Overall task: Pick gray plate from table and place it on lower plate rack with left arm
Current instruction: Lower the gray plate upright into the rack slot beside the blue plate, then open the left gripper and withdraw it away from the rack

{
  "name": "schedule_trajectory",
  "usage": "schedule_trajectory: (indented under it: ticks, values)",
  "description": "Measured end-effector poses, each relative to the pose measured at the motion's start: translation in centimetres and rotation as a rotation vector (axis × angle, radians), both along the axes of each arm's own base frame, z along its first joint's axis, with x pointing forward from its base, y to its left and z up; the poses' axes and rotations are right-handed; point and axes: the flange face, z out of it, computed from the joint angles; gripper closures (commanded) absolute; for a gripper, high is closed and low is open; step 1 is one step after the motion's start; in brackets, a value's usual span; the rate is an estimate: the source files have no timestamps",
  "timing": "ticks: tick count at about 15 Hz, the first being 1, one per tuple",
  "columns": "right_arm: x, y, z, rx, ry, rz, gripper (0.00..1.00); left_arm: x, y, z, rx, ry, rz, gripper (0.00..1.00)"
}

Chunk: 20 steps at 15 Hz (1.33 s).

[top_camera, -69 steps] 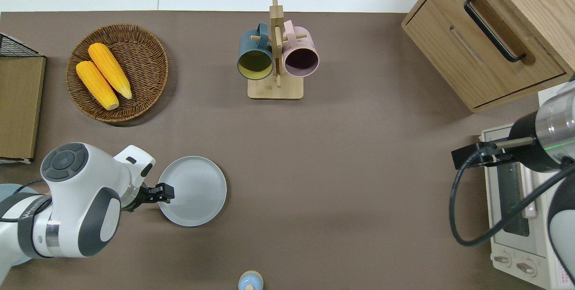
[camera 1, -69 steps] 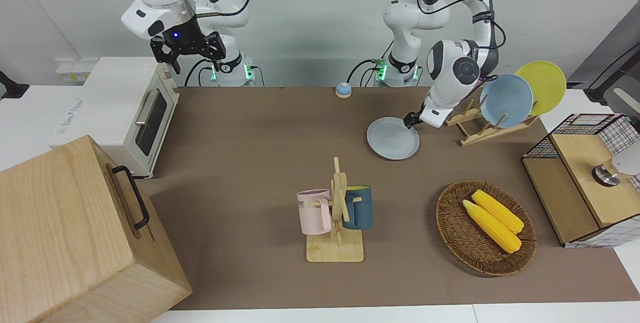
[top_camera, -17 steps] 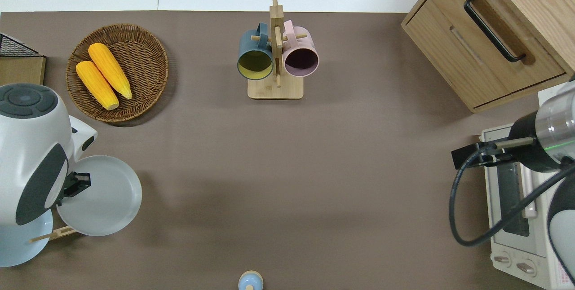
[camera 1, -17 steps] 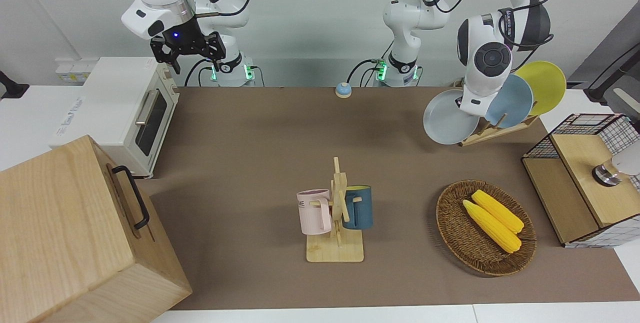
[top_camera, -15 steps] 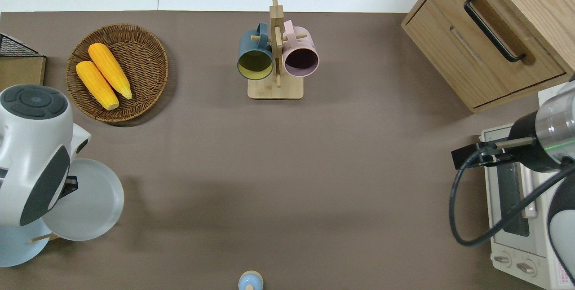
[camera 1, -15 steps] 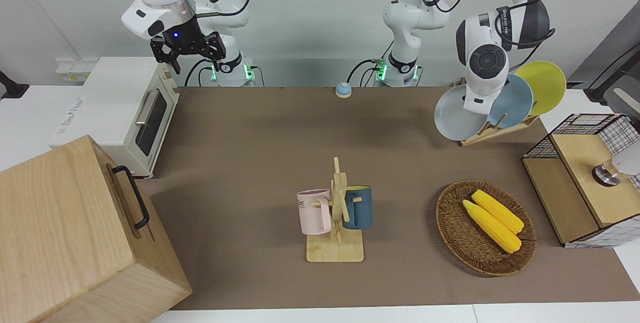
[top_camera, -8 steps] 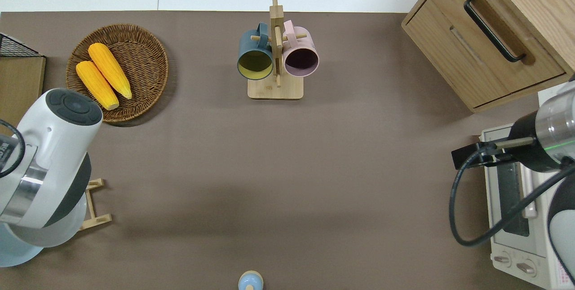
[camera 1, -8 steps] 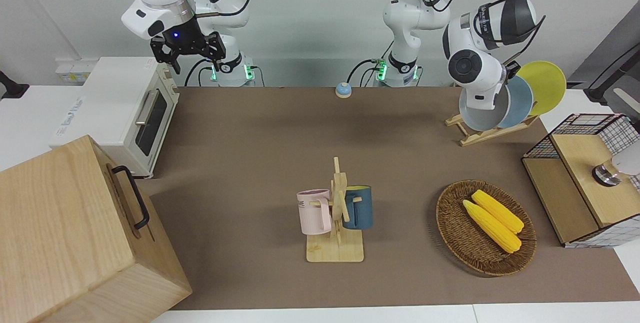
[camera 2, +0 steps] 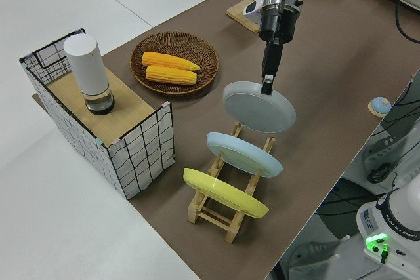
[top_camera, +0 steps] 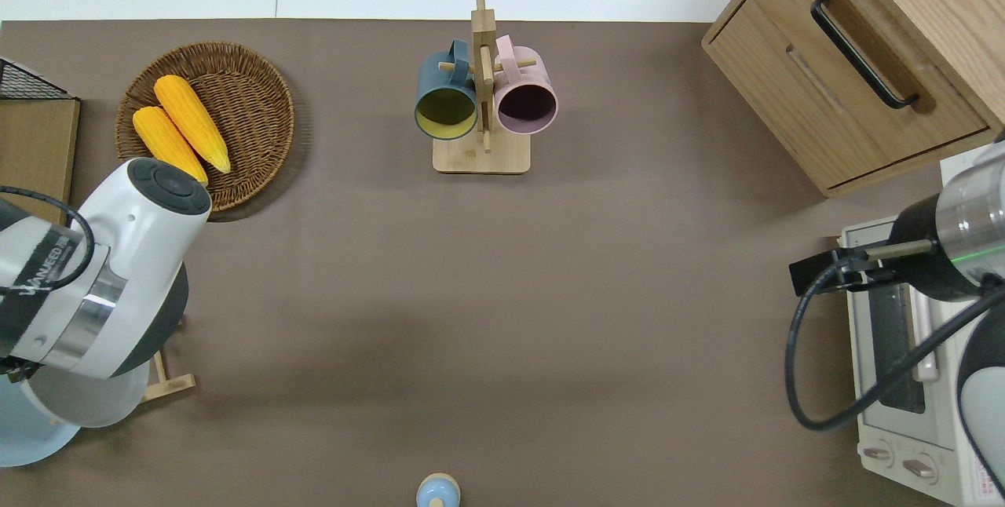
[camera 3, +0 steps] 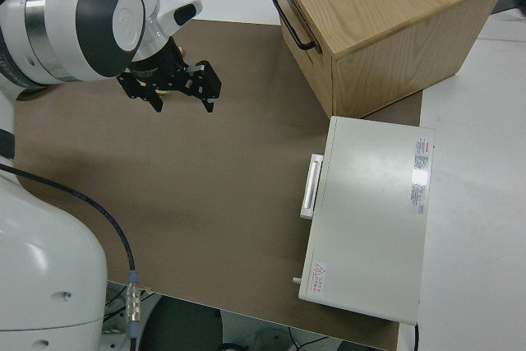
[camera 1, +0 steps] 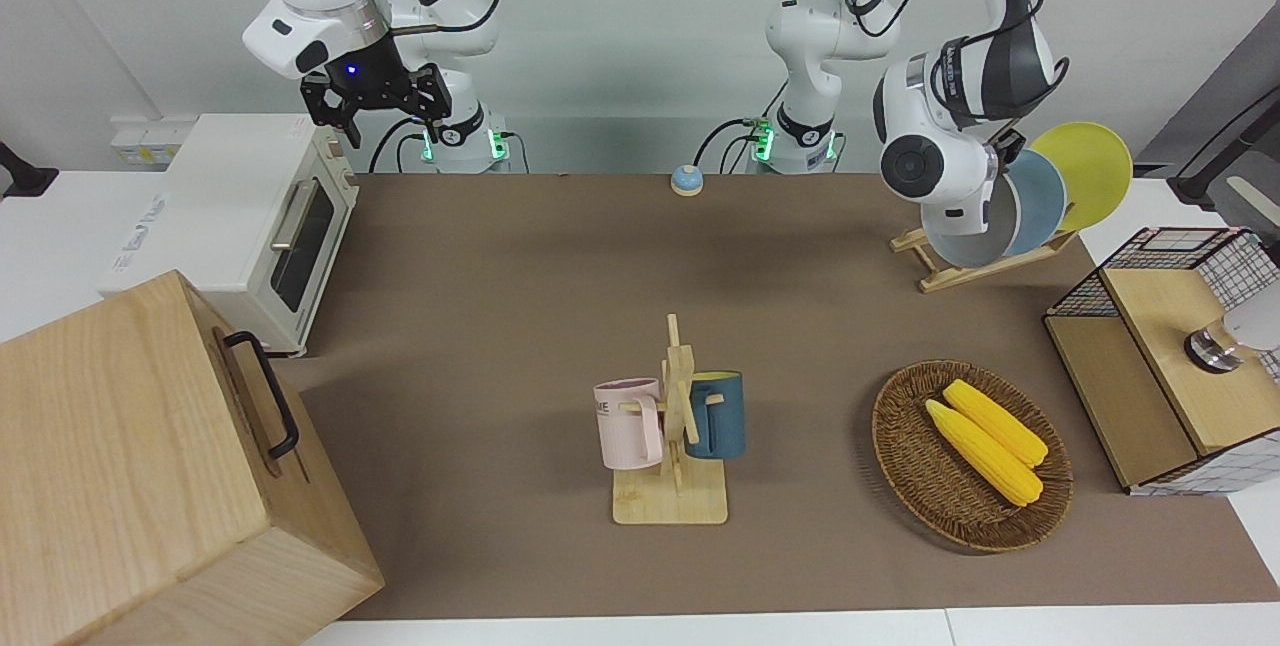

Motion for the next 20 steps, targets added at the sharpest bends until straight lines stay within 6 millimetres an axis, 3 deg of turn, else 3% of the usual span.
schedule_trajectory:
  ticks: [4, 5, 6, 7, 10, 16, 18, 20]
  values:
    - [0.0, 0.0, 0.0, 0.000, 0.000, 0.000, 0.013, 0.3, -0.2, -2.6, 0.040, 0.000, 0.031, 0.99]
    - [0.0, 0.0, 0.0, 0.000, 0.000, 0.000, 0.011, 0.3, -0.3, -3.1, 0.048, 0.000, 0.035, 0.87]
    - [0.0, 0.0, 0.0, 0.000, 0.000, 0.000, 0.013, 0.3, -0.5, -3.6, 0.055, 0.001, 0.036, 0.51]
    - [0.0, 0.0, 0.0, 0.000, 0.000, 0.000, 0.011, 0.3, -0.7, -3.9, 0.058, 0.004, 0.036, 0.33]
    - [0.0, 0.0, 0.0, 0.000, 0.000, 0.000, 0.013, 0.2, -1.0, -4.4, 0.046, 0.013, 0.041, 0.19]
    - [0.0, 0.0, 0.0, 0.000, 0.000, 0.000, 0.013, 0.0, -1.6, -4.6, -0.011, 0.028, 0.060, 0.10]
    - [0.0, 0.0, 0.0, 0.000, 0.000, 0.000, 0.011, 0.2, -2.1, -4.0, -0.062, 0.035, 0.056, 0.10]
    - [0.0, 0.0, 0.0, 0.000, 0.000, 0.000, 0.011, 0.9, -3.4, -2.5, -0.168, 0.027, 0.054, 0.02]
